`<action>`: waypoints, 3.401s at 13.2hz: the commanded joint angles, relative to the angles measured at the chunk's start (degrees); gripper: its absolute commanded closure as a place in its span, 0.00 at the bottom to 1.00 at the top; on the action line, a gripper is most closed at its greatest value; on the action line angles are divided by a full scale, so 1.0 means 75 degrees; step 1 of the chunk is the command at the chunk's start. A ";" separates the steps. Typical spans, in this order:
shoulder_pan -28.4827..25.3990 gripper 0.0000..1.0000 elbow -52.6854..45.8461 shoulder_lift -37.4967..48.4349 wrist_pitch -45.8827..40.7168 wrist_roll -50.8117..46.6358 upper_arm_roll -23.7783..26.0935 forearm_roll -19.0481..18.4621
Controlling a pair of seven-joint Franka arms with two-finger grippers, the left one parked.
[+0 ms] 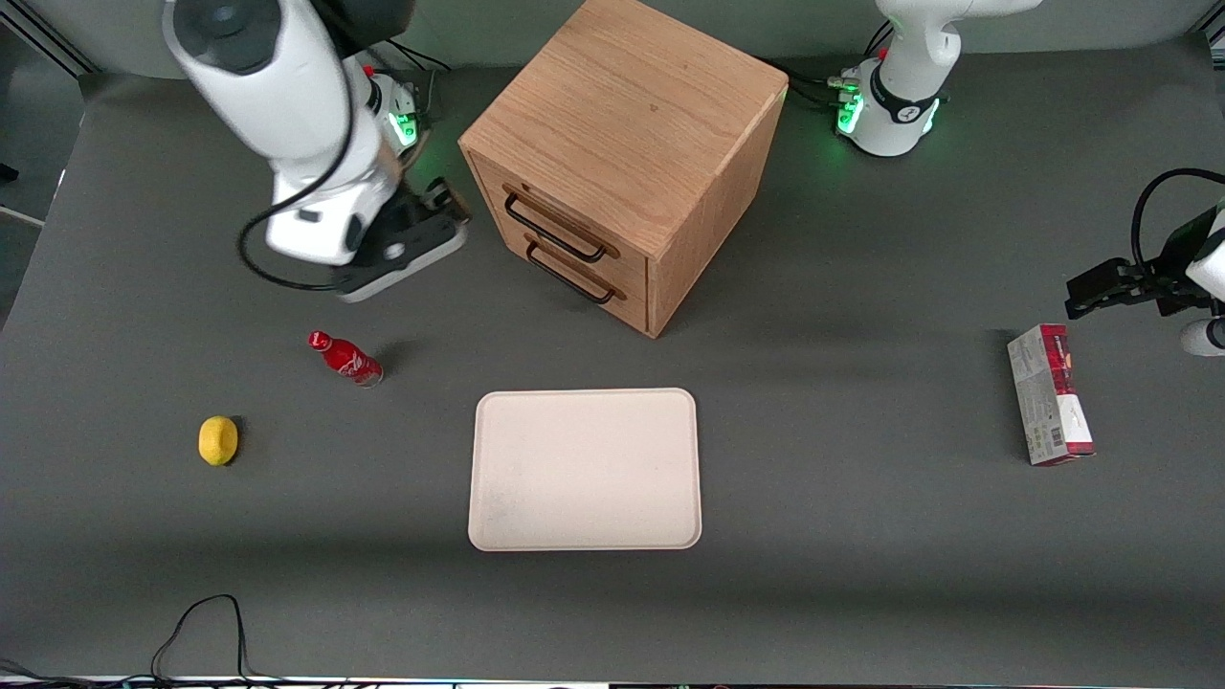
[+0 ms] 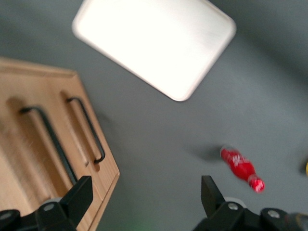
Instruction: Open upper drawer
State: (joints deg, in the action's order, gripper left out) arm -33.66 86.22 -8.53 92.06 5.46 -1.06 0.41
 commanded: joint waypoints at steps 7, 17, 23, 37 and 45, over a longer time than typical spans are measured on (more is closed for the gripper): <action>-0.0784 0.00 0.0245 -0.0175 0.0509 0.1006 -0.0093 0.0376; -0.0961 0.00 0.0692 -0.0069 0.0510 0.2600 -0.0491 0.1457; -0.1008 0.00 0.0972 -0.0081 0.0627 0.1944 -0.0479 0.1562; -0.1230 0.00 0.2789 0.0130 0.2526 0.1908 -0.0468 0.1503; -0.1254 0.00 0.2790 0.0072 0.2561 0.1978 -0.0397 0.1550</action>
State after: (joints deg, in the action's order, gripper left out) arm -42.57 105.81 -9.19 110.28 20.69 -3.96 11.04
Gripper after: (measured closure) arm 0.000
